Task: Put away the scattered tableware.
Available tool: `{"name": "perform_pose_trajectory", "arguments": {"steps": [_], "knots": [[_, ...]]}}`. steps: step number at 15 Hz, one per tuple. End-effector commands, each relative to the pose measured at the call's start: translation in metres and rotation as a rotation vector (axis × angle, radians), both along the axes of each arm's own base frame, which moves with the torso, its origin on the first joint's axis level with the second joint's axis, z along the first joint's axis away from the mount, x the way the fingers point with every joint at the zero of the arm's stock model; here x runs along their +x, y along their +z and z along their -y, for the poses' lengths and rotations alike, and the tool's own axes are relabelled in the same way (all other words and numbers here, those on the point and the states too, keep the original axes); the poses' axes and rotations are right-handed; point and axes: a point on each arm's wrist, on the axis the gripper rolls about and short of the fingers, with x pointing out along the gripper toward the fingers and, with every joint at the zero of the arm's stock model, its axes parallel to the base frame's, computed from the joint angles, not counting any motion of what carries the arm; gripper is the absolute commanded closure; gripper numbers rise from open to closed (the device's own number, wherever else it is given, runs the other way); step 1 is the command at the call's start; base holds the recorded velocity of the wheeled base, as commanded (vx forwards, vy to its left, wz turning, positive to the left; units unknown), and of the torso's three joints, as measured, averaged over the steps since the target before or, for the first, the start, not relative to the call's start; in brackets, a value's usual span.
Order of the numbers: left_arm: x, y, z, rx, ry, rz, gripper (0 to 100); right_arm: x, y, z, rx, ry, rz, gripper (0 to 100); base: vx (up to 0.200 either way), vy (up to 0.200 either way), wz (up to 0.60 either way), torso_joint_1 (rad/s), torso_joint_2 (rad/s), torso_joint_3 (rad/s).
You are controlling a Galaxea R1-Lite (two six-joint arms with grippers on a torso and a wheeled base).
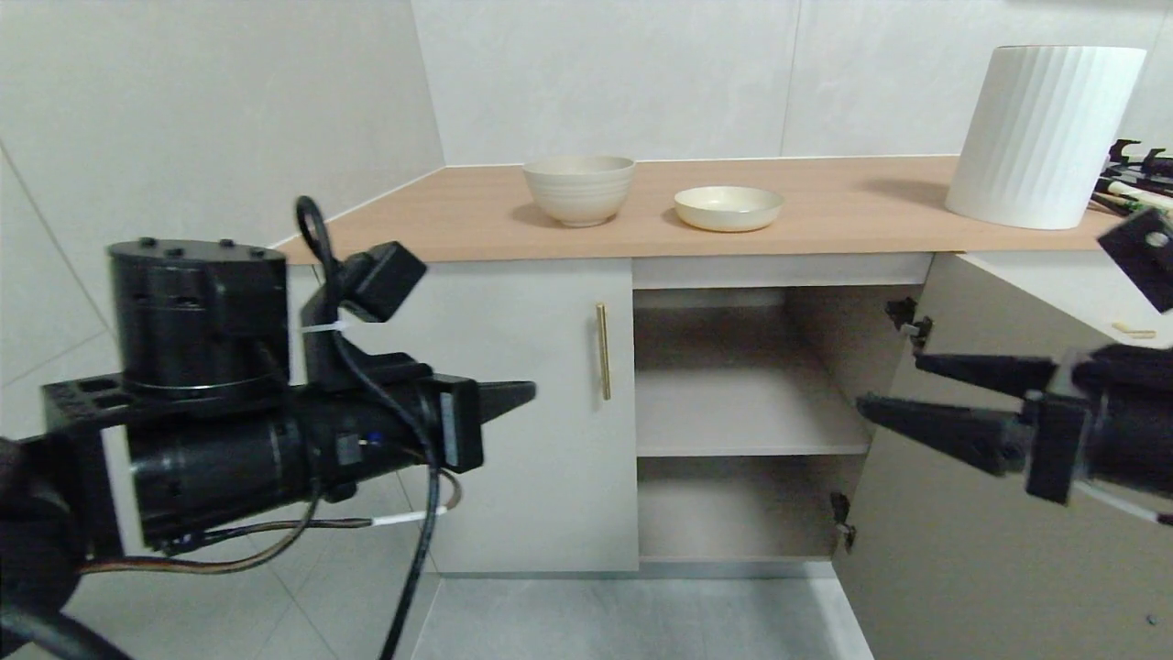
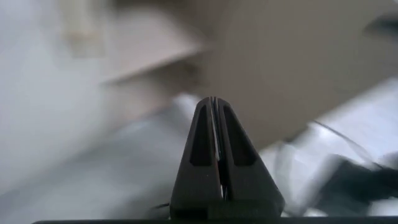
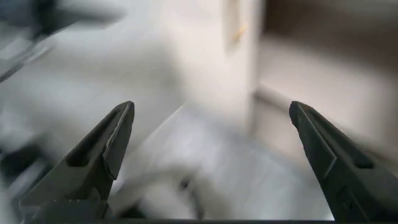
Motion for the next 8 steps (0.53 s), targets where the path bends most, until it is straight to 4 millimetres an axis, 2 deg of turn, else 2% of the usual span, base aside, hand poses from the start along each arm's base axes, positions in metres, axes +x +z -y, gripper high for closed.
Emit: {"name": "perform_pose_trajectory", "arguments": {"steps": [1,2,3,8], "knots": [[-0.020,0.009,-0.035,-0.010,0.103,0.052,100,0.068,-0.008,-0.019,-0.041,-0.190,-0.024,0,0.000,0.000,0.00,0.000,0.00,0.000],[-0.019,0.009,-0.038,-0.011,0.120,0.055,100,0.075,-0.011,-0.020,-0.040,-0.220,-0.040,0,0.000,0.000,0.00,0.000,0.00,0.000],[-0.017,0.010,-0.044,-0.014,0.149,0.054,0,0.077,-0.014,-0.021,-0.023,-0.234,-0.066,0,0.000,0.000,0.00,0.000,0.00,0.000],[-0.003,0.019,-0.058,-0.089,0.247,0.069,0,0.059,-0.003,-0.013,-0.040,-0.299,-0.068,0,0.000,0.000,0.00,0.000,0.00,0.000]]}}
